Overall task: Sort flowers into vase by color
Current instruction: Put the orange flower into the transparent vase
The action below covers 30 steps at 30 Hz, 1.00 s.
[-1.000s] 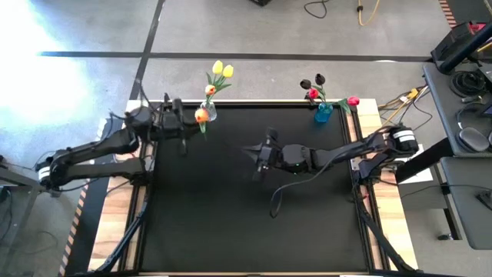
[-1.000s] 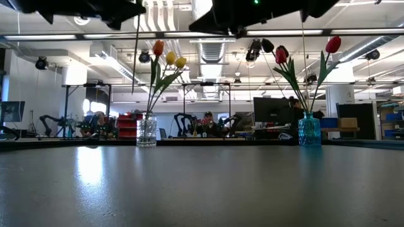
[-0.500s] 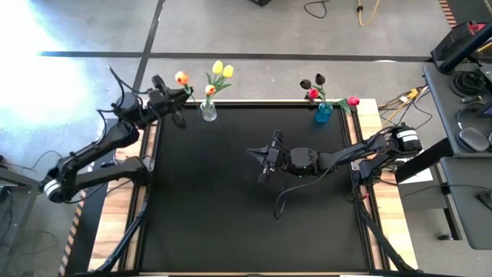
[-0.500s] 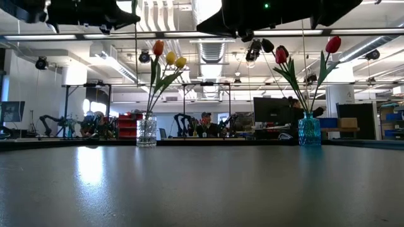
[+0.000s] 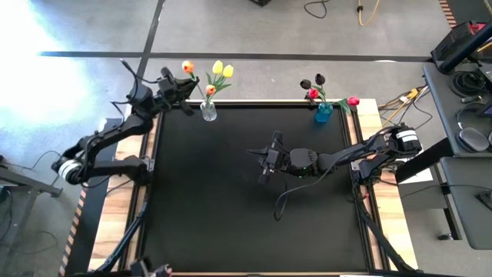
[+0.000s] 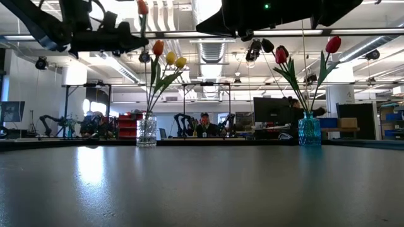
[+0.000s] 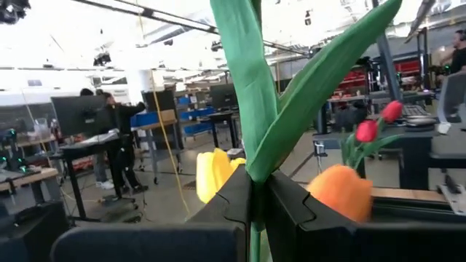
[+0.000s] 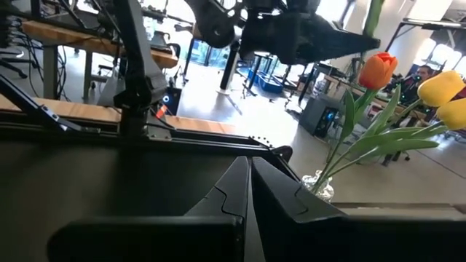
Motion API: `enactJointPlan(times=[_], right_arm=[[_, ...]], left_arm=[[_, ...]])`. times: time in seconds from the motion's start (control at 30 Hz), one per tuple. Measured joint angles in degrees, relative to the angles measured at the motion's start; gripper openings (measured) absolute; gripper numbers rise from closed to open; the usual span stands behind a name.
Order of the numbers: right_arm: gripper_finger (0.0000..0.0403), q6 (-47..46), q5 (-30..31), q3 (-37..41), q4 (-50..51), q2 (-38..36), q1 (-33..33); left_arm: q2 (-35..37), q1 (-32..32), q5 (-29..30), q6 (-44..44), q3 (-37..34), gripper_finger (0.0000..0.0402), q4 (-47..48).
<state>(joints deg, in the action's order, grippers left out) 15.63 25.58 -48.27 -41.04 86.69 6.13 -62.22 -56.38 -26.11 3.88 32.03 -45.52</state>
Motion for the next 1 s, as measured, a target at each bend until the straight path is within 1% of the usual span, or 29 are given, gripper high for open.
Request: enactJointPlan(times=[0.07,0.3,0.47,0.8,1.0], right_arm=[[0.0012,0.14,0.00,0.00,0.03,0.01,0.00],[0.0012,0.09,-0.01,-0.01,0.00,0.01,0.13],[0.0012,0.03,0.00,-0.02,0.00,0.01,0.22],[0.0012,-0.02,0.00,-0.04,0.03,0.01,0.24],[0.0012,-0.02,0.00,-0.04,0.03,0.01,0.24]], left_arm=[[-1.96,-0.65,-0.04,-0.15,0.16,0.0002,-2.15],[-7.07,-2.27,-0.05,-0.24,0.14,0.0002,-5.01],[-9.61,-2.27,-1.00,-0.49,0.14,0.0002,-5.39],[-13.94,-2.43,-1.01,-0.34,0.12,0.0004,-5.90],[-15.68,-2.97,0.37,1.43,-0.77,0.0007,-5.86]])
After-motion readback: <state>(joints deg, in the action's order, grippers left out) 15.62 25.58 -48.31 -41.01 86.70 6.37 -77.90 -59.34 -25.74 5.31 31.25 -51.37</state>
